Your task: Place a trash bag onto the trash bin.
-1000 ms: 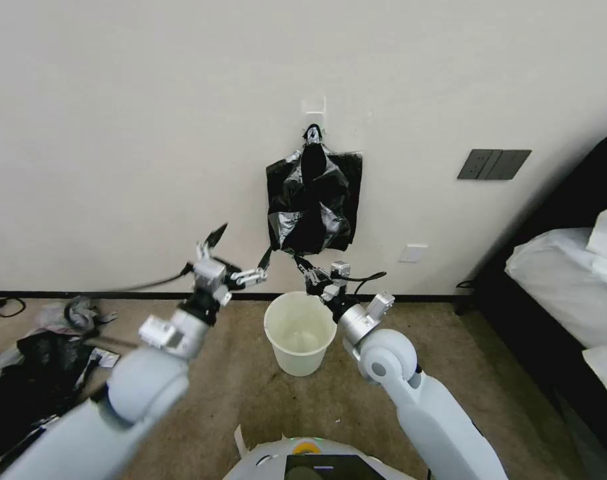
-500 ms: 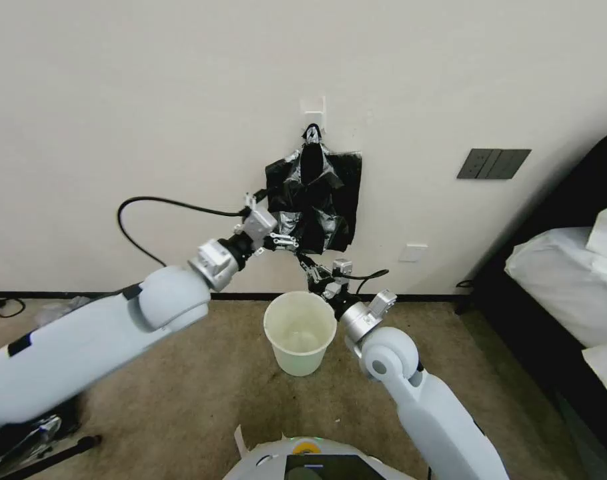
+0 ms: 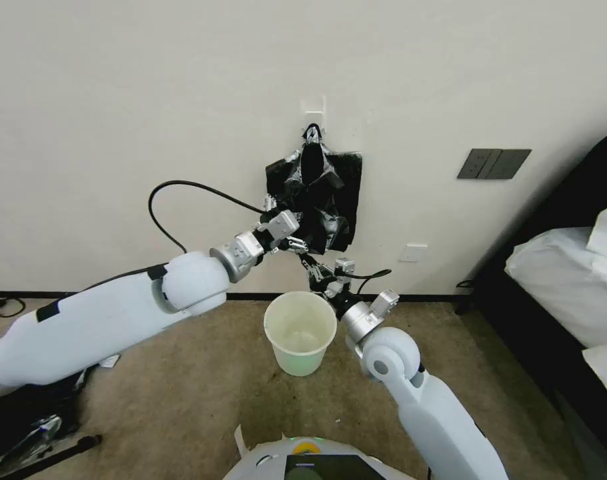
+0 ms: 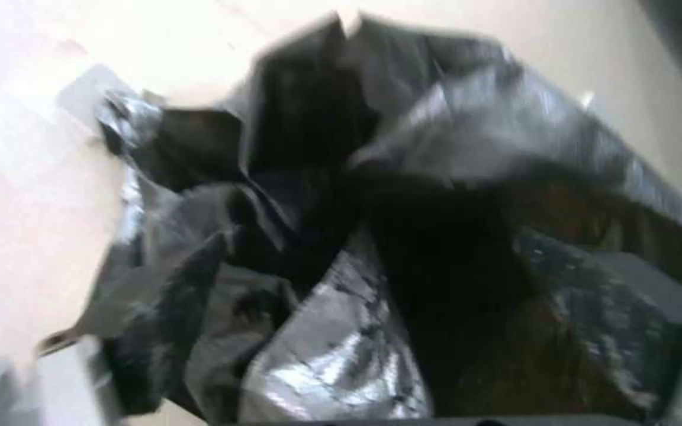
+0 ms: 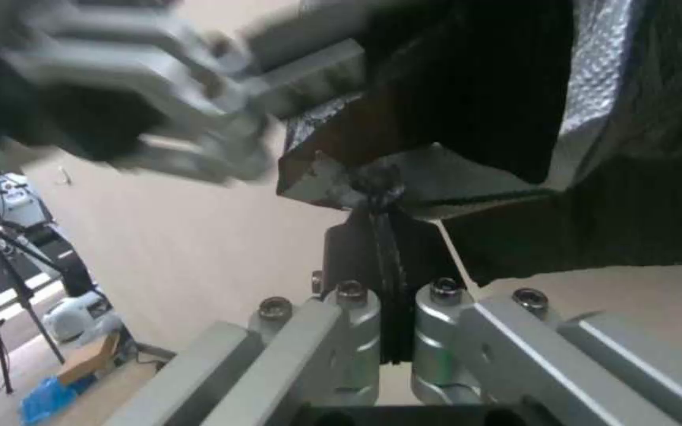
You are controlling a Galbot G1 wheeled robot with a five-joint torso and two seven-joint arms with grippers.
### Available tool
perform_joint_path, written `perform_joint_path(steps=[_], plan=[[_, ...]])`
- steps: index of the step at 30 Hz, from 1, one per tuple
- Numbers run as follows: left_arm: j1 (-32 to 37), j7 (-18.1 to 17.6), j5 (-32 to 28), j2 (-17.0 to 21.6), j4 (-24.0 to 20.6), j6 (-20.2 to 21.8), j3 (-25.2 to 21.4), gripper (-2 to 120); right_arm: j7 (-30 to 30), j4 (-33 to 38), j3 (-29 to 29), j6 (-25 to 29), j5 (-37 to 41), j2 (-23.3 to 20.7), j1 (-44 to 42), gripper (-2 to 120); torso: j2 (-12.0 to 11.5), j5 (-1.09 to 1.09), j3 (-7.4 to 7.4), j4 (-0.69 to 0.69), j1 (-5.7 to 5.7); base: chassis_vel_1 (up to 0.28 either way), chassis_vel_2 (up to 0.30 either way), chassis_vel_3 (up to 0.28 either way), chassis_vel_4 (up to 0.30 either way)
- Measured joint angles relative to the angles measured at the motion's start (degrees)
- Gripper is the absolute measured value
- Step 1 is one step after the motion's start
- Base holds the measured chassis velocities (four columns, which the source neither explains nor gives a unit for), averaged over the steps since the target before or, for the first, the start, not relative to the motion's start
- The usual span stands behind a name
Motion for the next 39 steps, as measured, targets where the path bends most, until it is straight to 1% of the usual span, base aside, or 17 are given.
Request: perform_joint_path(steps=[2,3,7,8,11,12,15,17,20,21,24,26,29,32,36,37,39], plan=[[-0.97,-0.93,0.0,-0.77,0.13,2.95,1.66,83,0.03,0.29,-0.04,0.0,0.02,0.11,0.17,0,0.0,0.0,0.0,0.0,0.0,0.0,0.0,0.0,0.0],[-0.97,-0.93,0.0,-0.77,0.13,2.95,1.66,83,0.03,0.29,-0.04,0.0,0.02,0.11,0.17,0,0.0,0.0,0.0,0.0,0.0,0.0,0.0,0.0,0.0],[-3.69,-1.46,0.04,-1.96,1.25,6.02,4.57,63,0.09,0.62,0.3,-0.07,0.09,0.25,-0.11,0,0.0,0.0,0.0,0.0,0.0,0.0,0.0,0.0,0.0],[-3.69,-1.46,0.04,-1.96,1.25,6.02,4.57,63,0.09,0.62,0.3,-0.07,0.09,0.25,-0.11,0,0.0,0.0,0.0,0.0,0.0,0.0,0.0,0.0,0.0],[-5.84,-1.94,0.03,-3.01,2.2,8.73,6.31,50,0.05,0.83,0.83,0.02,0.26,0.22,-0.34,0,0.0,0.0,0.0,0.0,0.0,0.0,0.0,0.0,0.0],[-5.84,-1.94,0.03,-3.01,2.2,8.73,6.31,50,0.05,0.83,0.83,0.02,0.26,0.22,-0.34,0,0.0,0.0,0.0,0.0,0.0,0.0,0.0,0.0,0.0],[-6.61,-3.38,-0.31,-3.78,3.04,10.49,6.5,37,0.06,1.03,1.09,0.03,0.74,0.07,-0.38,0,0.0,0.0,0.0,-0.01,-0.01,0.0,0.0,0.0,0.0],[-6.61,-3.67,-0.51,-3.83,3.11,10.76,6.48,33,0.06,1.07,1.11,0.03,0.87,0.03,-0.34,0,0.0,0.0,0.0,-0.01,-0.01,0.0,0.0,0.0,0.0],[-5.95,-4.78,-1.12,-3.55,2.98,10.97,5.77,19,0.1,1.12,1.11,0.03,1.12,-0.09,-0.02,0,0.0,0.0,0.0,0.0,-0.01,0.0,0.0,0.0,0.0],[-5.95,-4.78,-1.12,-3.55,2.98,10.97,5.77,19,0.1,1.12,1.11,0.03,1.12,-0.09,-0.02,0,0.0,0.0,0.0,0.0,-0.01,0.0,0.0,0.0,0.0],[-3.92,-6.27,-1.96,-3.17,2.65,10.45,3.57,4,0.19,1.03,1.05,0.01,1.34,-0.09,0.27,0,0.0,0.0,0.0,0.0,-0.01,0.0,0.0,0.0,0.0],[-3.04,-7.02,-2.43,-3.07,2.57,10.09,2.4,0,0.22,1.01,1.06,0.0,1.43,-0.09,0.32,0,0.0,-0.01,0.0,0.0,-0.01,0.0,0.0,0.0,0.0],[-1.31,-8.5,-3.67,-2.96,2.29,9.23,0.01,0,0.29,1.01,1.08,-0.08,1.54,-0.13,0.33,0,0.0,0.0,0.0,0.01,0.0,0.0,0.0,0.0,0.0],[2.17,-10.82,-4.98,-3.3,1.82,6.46,-3.75,0,0.97,1.45,1.19,-0.43,1.59,-0.27,0.22,0,0.0,0.0,0.0,0.01,-0.01,0.0,0.0,0.0,0.0],[7.57,-13.09,-5.09,-4.53,1.46,3.68,-8.87,0,2.18,3.15,2.1,-1.21,1.35,-0.98,-0.73,13,0.0,0.0,0.0,0.01,-0.01,0.0,0.0,0.0,0.0],[7.57,-13.09,-5.09,-4.53,1.46,3.68,-8.87,0,2.18,3.15,2.1,-1.21,1.35,-0.98,-0.73,13,0.0,0.0,0.0,0.01,-0.01,0.0,0.0,0.0,0.0],[11.09,-13.84,-5.09,-5.34,0.97,2.48,-12.01,0,2.78,5.03,3.82,-1.52,0.2,-2.61,-2.13,23,0.0,0.0,0.0,0.0,-0.01,0.0,0.0,0.0,0.0]])
